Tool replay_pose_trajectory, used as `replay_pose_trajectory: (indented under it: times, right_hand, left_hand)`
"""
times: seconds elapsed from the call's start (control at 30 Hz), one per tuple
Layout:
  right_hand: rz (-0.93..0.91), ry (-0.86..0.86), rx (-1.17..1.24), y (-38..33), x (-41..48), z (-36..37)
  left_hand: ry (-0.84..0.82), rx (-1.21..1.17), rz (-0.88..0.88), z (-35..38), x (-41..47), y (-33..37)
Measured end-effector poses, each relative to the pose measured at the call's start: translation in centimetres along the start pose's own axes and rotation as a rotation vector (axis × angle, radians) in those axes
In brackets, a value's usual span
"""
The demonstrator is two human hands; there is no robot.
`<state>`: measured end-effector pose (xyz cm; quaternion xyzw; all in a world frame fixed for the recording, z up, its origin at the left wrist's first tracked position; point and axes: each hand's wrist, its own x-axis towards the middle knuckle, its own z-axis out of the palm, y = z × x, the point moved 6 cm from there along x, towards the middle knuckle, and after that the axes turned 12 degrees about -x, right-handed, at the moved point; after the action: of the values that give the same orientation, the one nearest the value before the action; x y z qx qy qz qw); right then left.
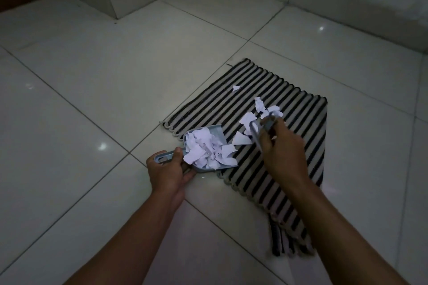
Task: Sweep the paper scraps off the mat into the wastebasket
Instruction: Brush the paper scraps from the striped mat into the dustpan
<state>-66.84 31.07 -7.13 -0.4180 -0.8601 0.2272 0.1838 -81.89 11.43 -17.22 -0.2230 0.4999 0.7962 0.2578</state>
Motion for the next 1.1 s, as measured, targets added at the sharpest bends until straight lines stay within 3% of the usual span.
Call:
replay_pose_trajectory:
  times: [0.13, 0.33, 0.47, 0.57, 0.67, 0.87, 0.97, 1.1]
  right_hand:
    - [-0.136, -0.166, 0.022, -3.5, -2.1, 3.8]
    - [-0.013, 0.002, 0.073, -1.1, 0.3, 1.0]
    - [-0.110, -0.120, 0.051, -3.3, -1.1, 3.4]
    - [-0.046, -0.059, 0.125, -2.7, -0.2, 2.2]
    - [0.056, 0.011, 0.027, 0.2, 0.5, 0.4]
    - [-0.064, -0.077, 0.124, -3.2, -2.3, 4.1]
    - [-0.005, -0.035, 0.208, -2.7, -1.2, 2.9]
    - [0.073, 0.029, 0.129, -0.2, -0.2, 1.1]
  left_hand:
    - [0.008, -0.003, 0.005, 0.4, 0.3, 0.0]
    - [-0.005, 0.018, 0.012, 0.6, 1.5, 0.7]
    - [-0.022, 0.025, 0.010, 1.4, 1.4, 0.5]
    - [-0.037, 0.050, 0.014, 1.7, 1.5, 0.5]
    - [-0.031, 0.078, 0.018, 1.6, 1.8, 0.9]
    - [-0.016, 0.249, 0.118, 2.1, 2.5, 2.5]
    - [-0.035, 0.236, 0.100, 2.3, 2.6, 2.4]
    - [-0.047, 0.162, 0.029, 1.8, 2.8, 1.7]
